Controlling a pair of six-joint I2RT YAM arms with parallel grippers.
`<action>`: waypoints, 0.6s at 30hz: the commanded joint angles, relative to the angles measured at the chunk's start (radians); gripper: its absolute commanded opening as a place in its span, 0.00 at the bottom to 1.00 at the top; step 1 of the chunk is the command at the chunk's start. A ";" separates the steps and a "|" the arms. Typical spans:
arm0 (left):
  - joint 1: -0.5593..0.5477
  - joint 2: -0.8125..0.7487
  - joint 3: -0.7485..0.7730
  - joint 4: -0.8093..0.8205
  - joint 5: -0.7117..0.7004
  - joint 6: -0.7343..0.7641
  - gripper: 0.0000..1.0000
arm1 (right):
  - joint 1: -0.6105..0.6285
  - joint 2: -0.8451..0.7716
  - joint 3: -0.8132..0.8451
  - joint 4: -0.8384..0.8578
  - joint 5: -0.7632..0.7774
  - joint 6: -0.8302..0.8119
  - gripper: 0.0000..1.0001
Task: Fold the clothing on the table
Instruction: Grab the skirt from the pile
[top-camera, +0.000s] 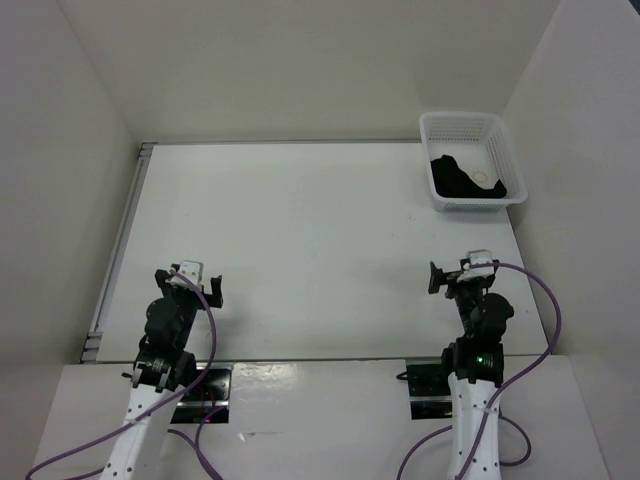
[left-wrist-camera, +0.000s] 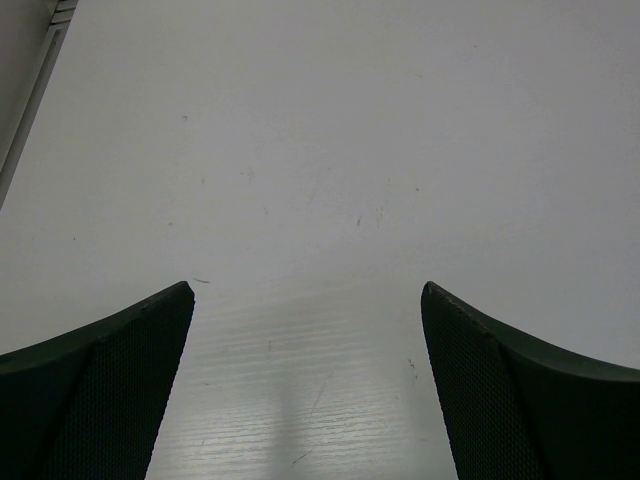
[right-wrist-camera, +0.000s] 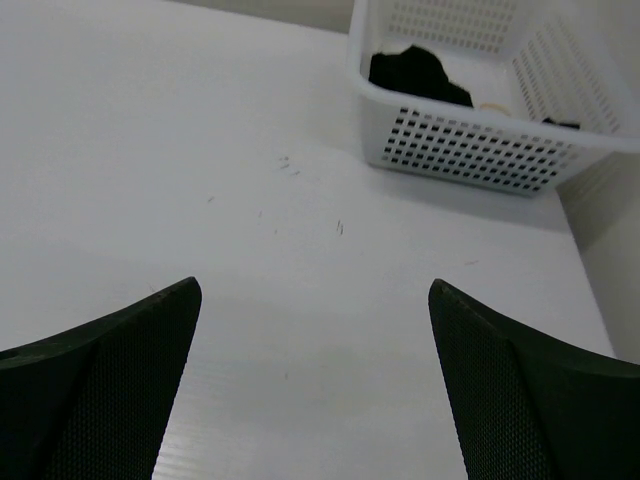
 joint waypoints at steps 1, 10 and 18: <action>0.006 -0.121 -0.031 0.020 -0.006 -0.019 1.00 | 0.004 -0.075 0.147 -0.006 -0.043 -0.083 0.98; 0.006 -0.121 -0.005 0.029 0.061 0.024 1.00 | -0.014 0.444 0.878 -0.418 0.225 -0.051 0.98; 0.006 0.076 0.357 0.132 -0.017 0.119 1.00 | -0.033 0.726 1.044 -0.517 0.336 -0.257 0.98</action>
